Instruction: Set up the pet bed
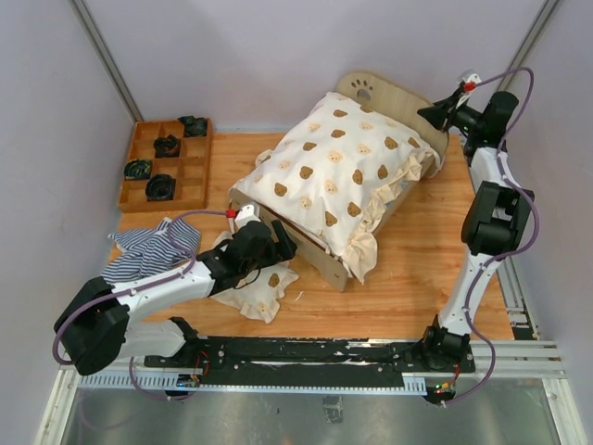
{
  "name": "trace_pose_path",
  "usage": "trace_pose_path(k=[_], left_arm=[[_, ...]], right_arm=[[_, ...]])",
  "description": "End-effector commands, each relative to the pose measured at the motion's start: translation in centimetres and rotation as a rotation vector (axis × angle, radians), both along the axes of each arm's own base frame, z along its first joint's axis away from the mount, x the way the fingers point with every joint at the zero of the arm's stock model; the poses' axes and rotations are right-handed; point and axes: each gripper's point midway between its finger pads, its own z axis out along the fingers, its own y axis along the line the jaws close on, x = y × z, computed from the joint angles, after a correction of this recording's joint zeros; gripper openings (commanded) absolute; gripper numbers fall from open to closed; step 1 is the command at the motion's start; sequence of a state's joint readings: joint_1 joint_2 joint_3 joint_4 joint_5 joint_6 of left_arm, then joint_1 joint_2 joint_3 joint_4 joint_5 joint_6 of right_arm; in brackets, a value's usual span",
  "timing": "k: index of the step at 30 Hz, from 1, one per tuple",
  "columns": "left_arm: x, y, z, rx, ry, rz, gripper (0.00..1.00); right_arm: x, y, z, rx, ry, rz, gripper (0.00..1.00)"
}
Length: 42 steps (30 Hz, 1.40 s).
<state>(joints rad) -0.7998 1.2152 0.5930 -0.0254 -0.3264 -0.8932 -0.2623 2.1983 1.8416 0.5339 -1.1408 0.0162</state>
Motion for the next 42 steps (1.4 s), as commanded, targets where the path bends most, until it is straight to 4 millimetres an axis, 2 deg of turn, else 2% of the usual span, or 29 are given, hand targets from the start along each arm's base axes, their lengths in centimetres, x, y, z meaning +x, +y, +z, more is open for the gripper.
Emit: trace_pose_path(k=[1, 3, 7, 11, 14, 19, 24, 31, 37, 42], left_arm=[[2.0, -0.1, 3.3, -0.08, -0.125, 0.071, 0.95], [2.2, 0.1, 3.2, -0.071, -0.134, 0.079, 0.95], [2.6, 0.3, 3.6, -0.051, -0.154, 0.093, 0.95], [3.4, 0.4, 4.7, -0.039, -0.187, 0.105, 0.95], [4.1, 0.2, 6.6, -0.047, -0.213, 0.105, 0.95], [5.7, 0.7, 8.8, -0.059, -0.266, 0.122, 0.95], [8.0, 1.5, 10.4, -0.054, -0.251, 0.121, 0.95], [9.5, 2.5, 12.6, -0.016, -0.319, 0.129, 0.95], [10.1, 3.3, 12.8, 0.057, -0.322, 0.092, 0.95], [9.6, 3.5, 12.3, 0.115, -0.289, 0.051, 0.95]], right_arm=[[-4.8, 1.7, 17.7, -0.12, -0.552, -0.048, 0.0], [-6.2, 1.8, 19.1, -0.129, -0.57, -0.07, 0.0], [-7.9, 0.7, 19.4, -0.109, -0.556, -0.17, 0.0], [-9.1, -1.4, 18.4, -0.119, -0.499, -0.325, 0.0], [-10.4, -2.4, 17.4, -0.128, -0.476, -0.378, 0.0], [-11.6, -4.3, 13.8, -0.09, -0.351, -0.466, 0.0], [-13.4, -5.0, 10.5, -0.065, -0.264, -0.553, 0.0], [-15.0, -6.0, 5.1, 0.018, -0.102, -0.667, 0.0], [-16.5, -6.3, 3.5, 0.012, -0.075, -0.79, 0.0], [-16.7, -6.3, 1.7, 0.014, -0.009, -0.85, 0.0]])
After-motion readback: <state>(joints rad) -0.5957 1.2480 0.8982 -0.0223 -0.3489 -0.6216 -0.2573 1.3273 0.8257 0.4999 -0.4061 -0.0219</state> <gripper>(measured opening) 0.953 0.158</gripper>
